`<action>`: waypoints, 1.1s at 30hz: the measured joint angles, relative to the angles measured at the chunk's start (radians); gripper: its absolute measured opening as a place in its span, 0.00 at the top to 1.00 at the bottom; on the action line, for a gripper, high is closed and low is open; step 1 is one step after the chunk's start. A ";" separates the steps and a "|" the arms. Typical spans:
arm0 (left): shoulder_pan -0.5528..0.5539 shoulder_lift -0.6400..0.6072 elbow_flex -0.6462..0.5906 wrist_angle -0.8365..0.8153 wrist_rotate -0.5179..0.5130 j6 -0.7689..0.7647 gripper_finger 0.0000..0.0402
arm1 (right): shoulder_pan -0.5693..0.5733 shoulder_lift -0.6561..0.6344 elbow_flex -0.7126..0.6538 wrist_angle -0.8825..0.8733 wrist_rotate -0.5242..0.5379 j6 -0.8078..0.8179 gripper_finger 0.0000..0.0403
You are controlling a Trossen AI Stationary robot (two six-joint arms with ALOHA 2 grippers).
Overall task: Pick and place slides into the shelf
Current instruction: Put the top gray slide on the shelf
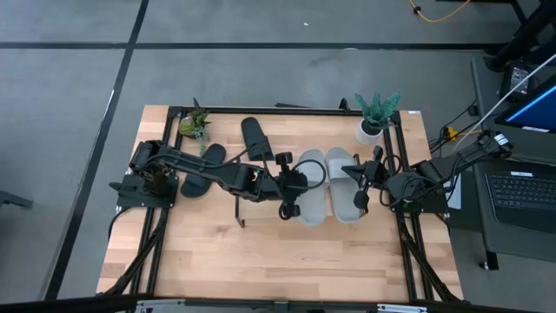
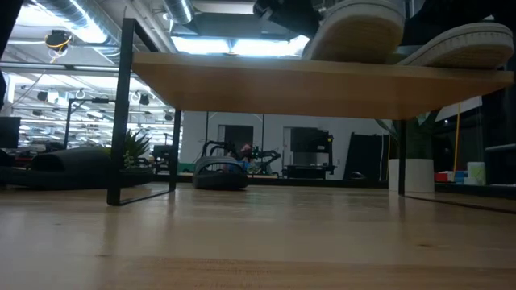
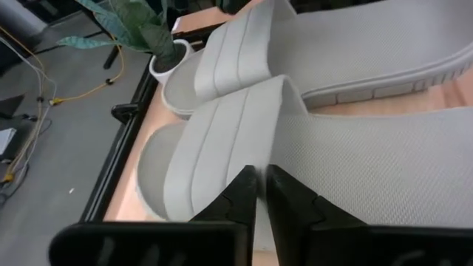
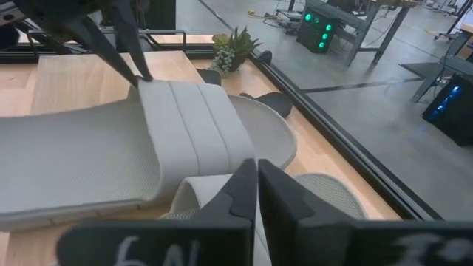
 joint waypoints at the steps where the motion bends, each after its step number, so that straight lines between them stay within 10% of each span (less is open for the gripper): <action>1: 0.000 0.000 0.000 0.006 0.001 0.000 0.93 | 0.000 0.000 0.000 0.000 0.000 0.000 0.95; 33: -0.155 0.000 0.000 0.036 0.001 0.166 0.89 | 0.000 0.000 0.000 0.000 -0.077 0.021 0.95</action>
